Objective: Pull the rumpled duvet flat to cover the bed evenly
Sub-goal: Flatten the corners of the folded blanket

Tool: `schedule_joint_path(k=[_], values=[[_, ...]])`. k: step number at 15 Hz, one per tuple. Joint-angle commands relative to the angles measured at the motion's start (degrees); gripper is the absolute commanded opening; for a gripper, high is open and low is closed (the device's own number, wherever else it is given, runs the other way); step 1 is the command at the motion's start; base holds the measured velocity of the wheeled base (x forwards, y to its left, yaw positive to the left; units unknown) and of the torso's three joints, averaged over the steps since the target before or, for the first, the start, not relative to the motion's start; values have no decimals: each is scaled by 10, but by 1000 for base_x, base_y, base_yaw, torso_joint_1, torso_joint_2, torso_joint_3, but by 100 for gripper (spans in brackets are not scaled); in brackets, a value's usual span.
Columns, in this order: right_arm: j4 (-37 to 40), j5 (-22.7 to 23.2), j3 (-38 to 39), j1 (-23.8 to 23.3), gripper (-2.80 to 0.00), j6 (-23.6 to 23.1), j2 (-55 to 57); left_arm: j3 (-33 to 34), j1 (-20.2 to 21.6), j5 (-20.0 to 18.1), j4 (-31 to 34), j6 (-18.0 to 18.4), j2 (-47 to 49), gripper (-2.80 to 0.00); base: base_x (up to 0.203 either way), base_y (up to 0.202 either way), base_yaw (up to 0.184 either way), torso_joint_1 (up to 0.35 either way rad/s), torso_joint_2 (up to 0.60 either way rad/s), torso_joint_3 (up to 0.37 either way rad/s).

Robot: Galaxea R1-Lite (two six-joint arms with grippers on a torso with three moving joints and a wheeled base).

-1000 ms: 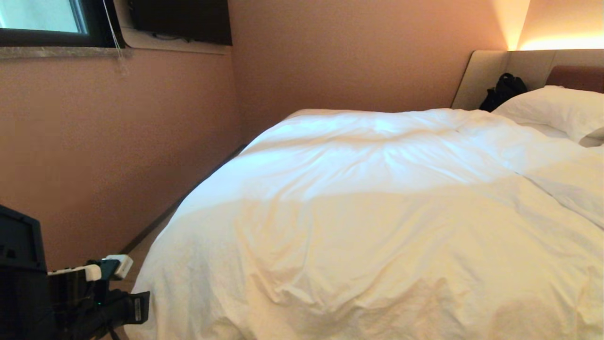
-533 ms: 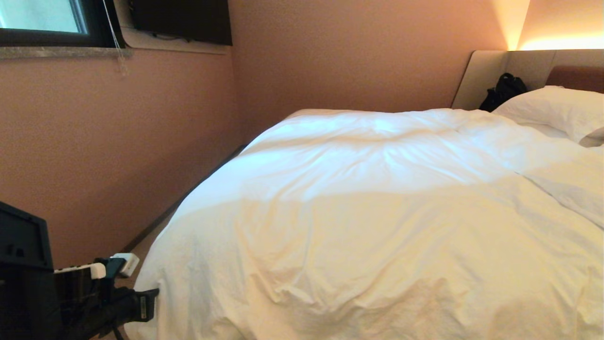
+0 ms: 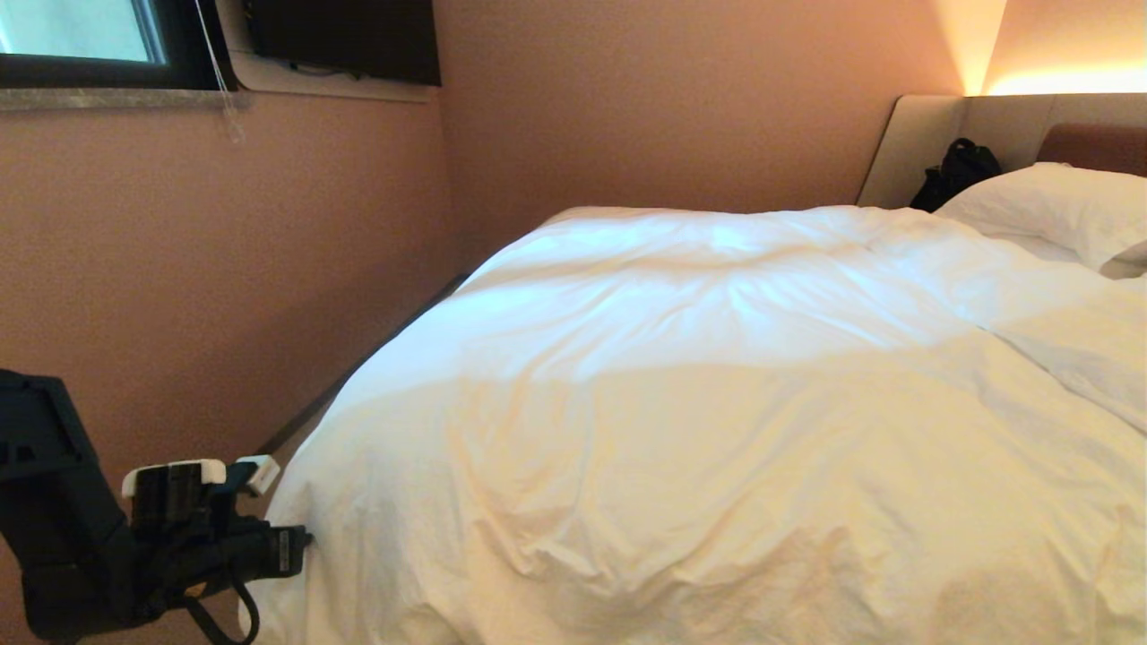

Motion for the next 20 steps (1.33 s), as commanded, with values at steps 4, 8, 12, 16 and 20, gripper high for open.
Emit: schedule_joint_path(k=[4, 8, 12, 16, 20], values=[[0, 0, 0, 0, -280, 0, 1, -98, 1, -24, 144, 0, -21, -280, 0, 0, 0, 0, 0, 0], [0, 0, 0, 0, -280, 0, 1, -107, 7, -59, 231, 0, -62, -280, 0, 0, 0, 0, 0, 0], [0, 0, 0, 0, -280, 0, 1, -103, 14, -59, 236, 28, -63, 0, 0, 0, 0, 0, 0, 0], [0, 0, 0, 0, -280, 0, 1, -82, 53, -117, 231, 108, -72, 0, 0, 0, 0, 0, 0, 0], [0, 0, 0, 0, -280, 0, 1, -65, 92, -208, 235, 230, -68, 0, 0, 0, 0, 0, 0, 0]])
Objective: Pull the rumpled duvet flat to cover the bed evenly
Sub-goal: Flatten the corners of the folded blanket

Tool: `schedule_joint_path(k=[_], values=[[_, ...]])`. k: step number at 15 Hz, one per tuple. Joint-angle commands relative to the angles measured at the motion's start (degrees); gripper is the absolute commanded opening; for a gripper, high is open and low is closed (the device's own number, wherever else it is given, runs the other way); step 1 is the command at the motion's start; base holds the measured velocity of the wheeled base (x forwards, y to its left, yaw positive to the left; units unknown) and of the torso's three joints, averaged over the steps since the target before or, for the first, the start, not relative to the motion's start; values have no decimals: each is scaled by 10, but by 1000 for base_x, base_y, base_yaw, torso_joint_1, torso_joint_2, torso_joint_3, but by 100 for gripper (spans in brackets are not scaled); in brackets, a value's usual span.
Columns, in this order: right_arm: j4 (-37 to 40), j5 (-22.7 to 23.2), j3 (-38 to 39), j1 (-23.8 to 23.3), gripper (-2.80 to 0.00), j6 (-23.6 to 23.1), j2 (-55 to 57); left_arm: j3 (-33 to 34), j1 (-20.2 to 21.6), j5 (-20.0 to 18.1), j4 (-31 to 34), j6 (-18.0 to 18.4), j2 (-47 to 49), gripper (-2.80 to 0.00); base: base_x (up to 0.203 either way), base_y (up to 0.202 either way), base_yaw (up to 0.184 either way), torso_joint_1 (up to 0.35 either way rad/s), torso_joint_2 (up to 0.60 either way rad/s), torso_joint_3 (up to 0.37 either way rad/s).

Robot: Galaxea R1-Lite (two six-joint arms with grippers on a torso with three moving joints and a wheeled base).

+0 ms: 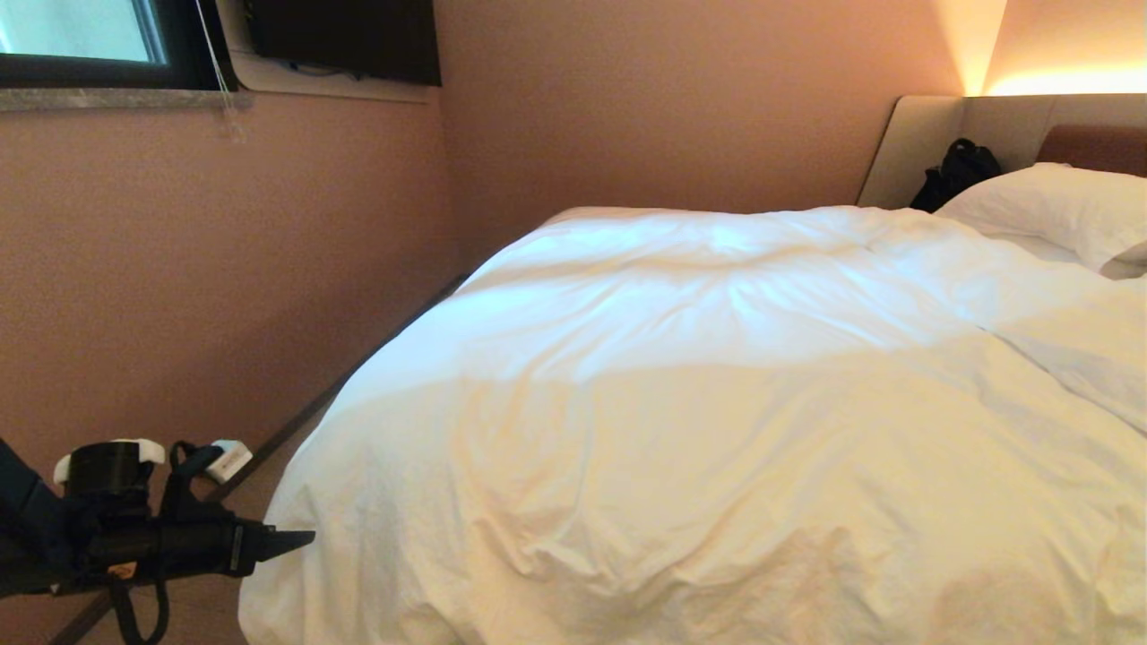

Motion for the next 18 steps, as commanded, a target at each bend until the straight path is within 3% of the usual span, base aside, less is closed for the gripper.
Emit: schedule_joint_path(k=[1, 18], values=[[0, 0, 0, 0, -280, 0, 1, 6, 15, -40, -1, 76, 12, 0, 0, 0, 0, 0, 0, 0], [0, 0, 0, 0, -280, 0, 1, -55, -16, -28, -7, 75, 70, 0, 0, 0, 0, 0, 0, 0]])
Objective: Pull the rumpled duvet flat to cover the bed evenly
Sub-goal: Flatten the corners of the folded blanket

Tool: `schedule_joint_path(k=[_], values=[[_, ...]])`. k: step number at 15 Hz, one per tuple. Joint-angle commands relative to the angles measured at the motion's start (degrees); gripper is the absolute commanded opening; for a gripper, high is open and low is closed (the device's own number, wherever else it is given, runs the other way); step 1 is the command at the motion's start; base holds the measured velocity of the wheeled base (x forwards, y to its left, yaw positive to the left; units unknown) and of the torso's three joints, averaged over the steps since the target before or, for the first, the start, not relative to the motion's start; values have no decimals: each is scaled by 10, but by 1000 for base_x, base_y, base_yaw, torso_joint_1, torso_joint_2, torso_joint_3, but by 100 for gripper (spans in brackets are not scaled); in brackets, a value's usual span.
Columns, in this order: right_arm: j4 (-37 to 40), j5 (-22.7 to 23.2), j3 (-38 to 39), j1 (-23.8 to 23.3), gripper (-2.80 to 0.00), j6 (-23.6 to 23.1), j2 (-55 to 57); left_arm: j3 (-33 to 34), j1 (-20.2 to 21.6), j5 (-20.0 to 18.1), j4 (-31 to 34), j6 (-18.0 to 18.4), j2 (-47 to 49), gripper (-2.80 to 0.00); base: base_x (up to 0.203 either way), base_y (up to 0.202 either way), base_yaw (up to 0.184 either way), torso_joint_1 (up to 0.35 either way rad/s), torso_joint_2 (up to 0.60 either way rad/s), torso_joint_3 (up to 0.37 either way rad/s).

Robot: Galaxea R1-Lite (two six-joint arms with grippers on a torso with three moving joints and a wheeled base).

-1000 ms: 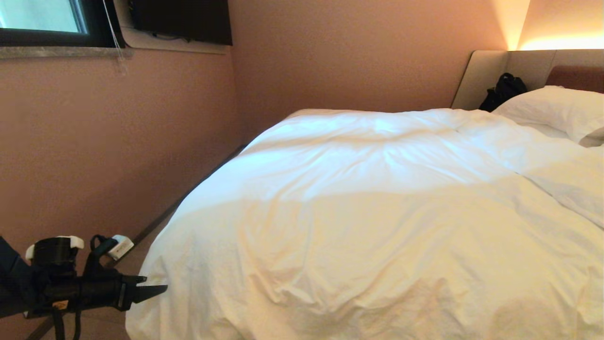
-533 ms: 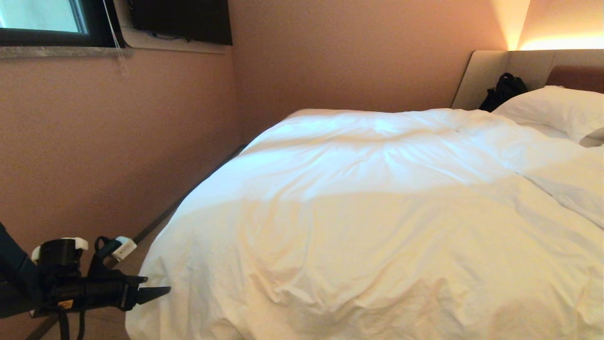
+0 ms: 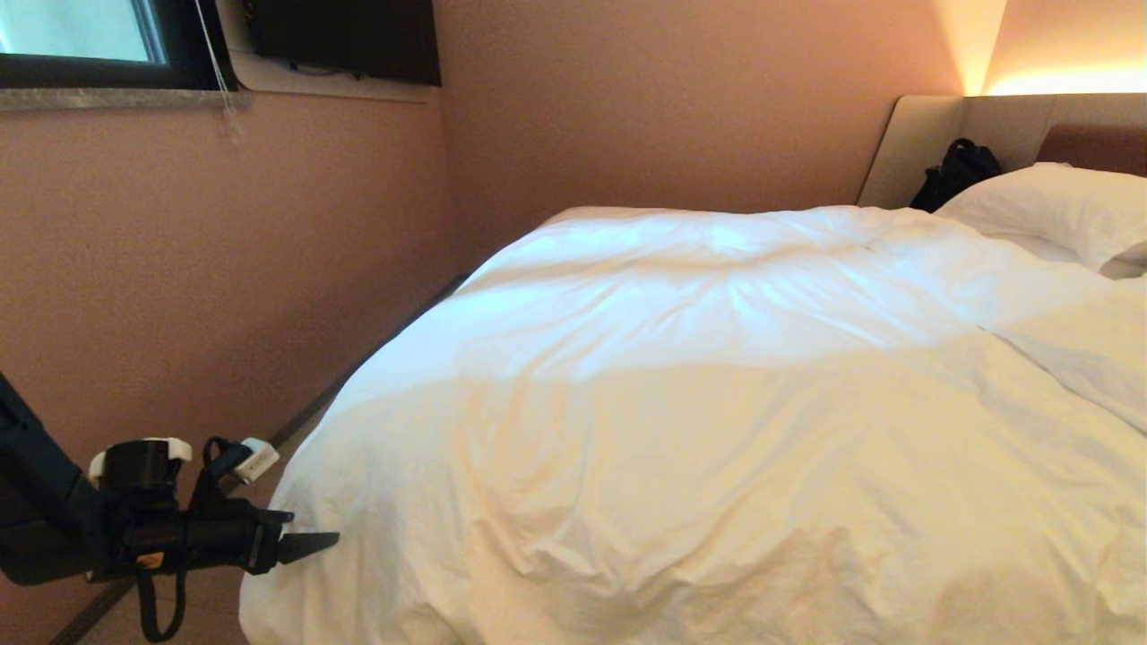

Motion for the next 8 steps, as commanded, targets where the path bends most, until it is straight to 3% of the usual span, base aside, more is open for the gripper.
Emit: schedule_joint_path(k=[1, 3, 8], values=[[0, 0, 0, 0, -280, 0, 1, -6, -6, 1, -3, 2, 12, 0, 0, 0, 0, 0, 0, 0], [0, 0, 0, 0, -280, 0, 1, -10, -12, 19, -4, 2, 19, 0, 0, 0, 0, 0, 0, 0], [0, 0, 0, 0, -280, 0, 1, -24, -21, 22, -3, 2, 25, 0, 0, 0, 0, 0, 0, 0]])
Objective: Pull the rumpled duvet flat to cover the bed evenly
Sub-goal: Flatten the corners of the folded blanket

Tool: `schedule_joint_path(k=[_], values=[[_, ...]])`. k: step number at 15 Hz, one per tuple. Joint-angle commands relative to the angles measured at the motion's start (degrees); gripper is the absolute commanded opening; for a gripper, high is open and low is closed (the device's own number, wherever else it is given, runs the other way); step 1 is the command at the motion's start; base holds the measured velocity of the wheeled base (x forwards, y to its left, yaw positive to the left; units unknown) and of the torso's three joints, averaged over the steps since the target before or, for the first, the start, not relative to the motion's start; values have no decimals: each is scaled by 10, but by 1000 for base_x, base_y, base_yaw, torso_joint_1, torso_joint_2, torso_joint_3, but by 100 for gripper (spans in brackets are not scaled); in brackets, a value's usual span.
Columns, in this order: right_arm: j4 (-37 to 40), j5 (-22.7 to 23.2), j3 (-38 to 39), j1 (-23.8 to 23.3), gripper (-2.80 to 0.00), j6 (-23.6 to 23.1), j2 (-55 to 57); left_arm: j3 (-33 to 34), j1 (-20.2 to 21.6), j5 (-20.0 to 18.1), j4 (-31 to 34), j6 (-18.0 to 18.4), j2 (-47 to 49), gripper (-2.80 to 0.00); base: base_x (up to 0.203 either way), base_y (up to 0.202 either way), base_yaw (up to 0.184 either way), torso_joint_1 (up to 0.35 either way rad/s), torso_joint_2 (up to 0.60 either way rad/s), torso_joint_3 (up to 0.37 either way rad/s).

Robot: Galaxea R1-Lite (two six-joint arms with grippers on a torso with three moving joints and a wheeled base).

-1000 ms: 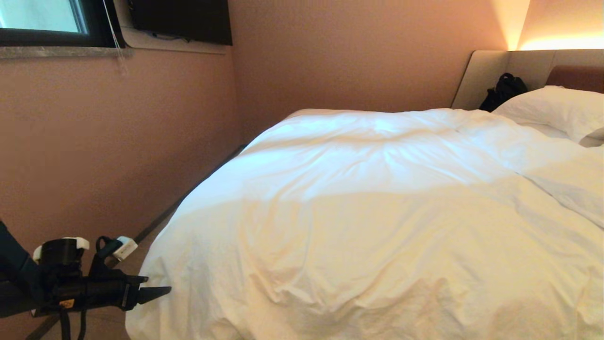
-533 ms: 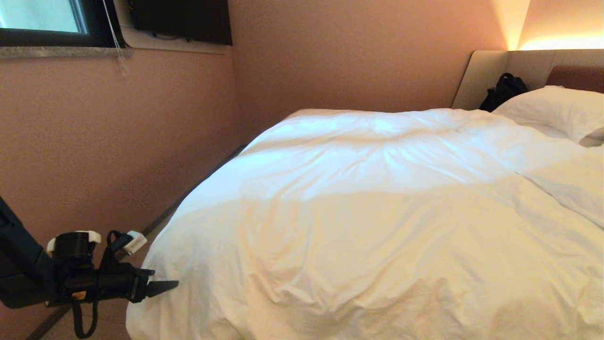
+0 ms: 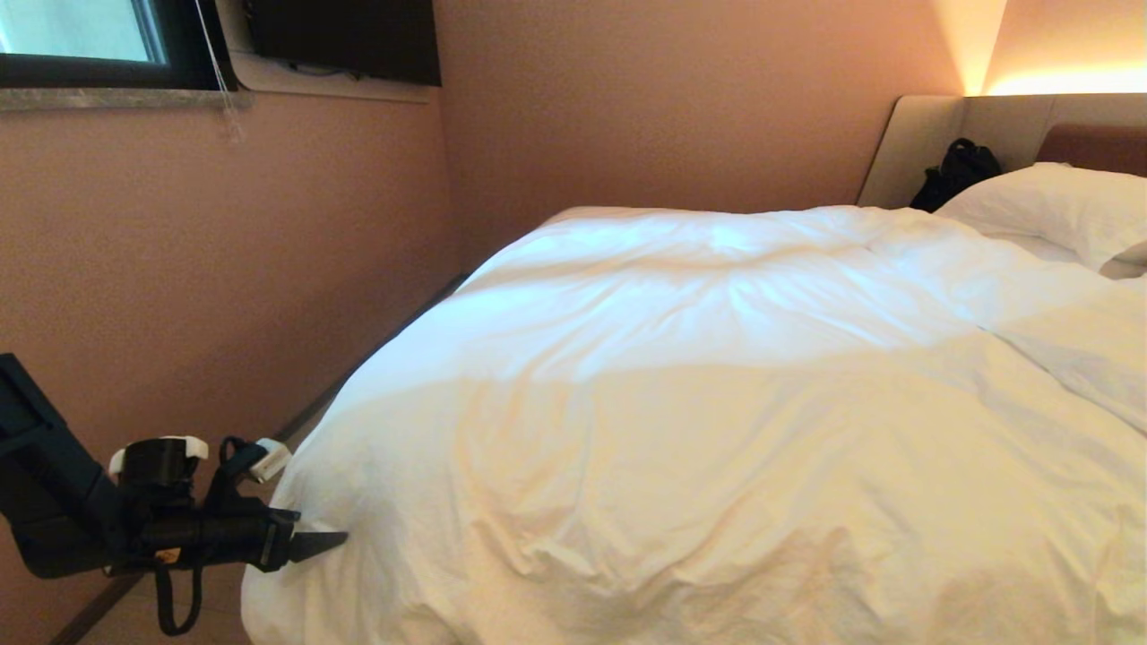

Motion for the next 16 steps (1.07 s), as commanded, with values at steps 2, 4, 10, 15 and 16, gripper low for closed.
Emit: schedule_joint_path(k=[2, 4, 10, 15, 16], values=[[0, 0, 0, -1, -280, 0, 1, -6, -4, -1, -2, 2, 6, 0, 0, 0, 0, 0, 0, 0], [0, 0, 0, 0, -280, 0, 1, -7, -7, -1, -2, 2, 6, 0, 0, 0, 0, 0, 0, 0], [0, 0, 0, -1, -280, 0, 1, -11, -8, -2, -4, 2, 2, -280, 0, 0, 0, 0, 0, 0], [0, 0, 0, 0, -280, 0, 1, -12, -8, -3, -6, 1, 1, -280, 0, 0, 0, 0, 0, 0], [0, 0, 0, 0, -280, 0, 1, -12, -8, -3, -6, 1, 0, -280, 0, 0, 0, 0, 0, 0]])
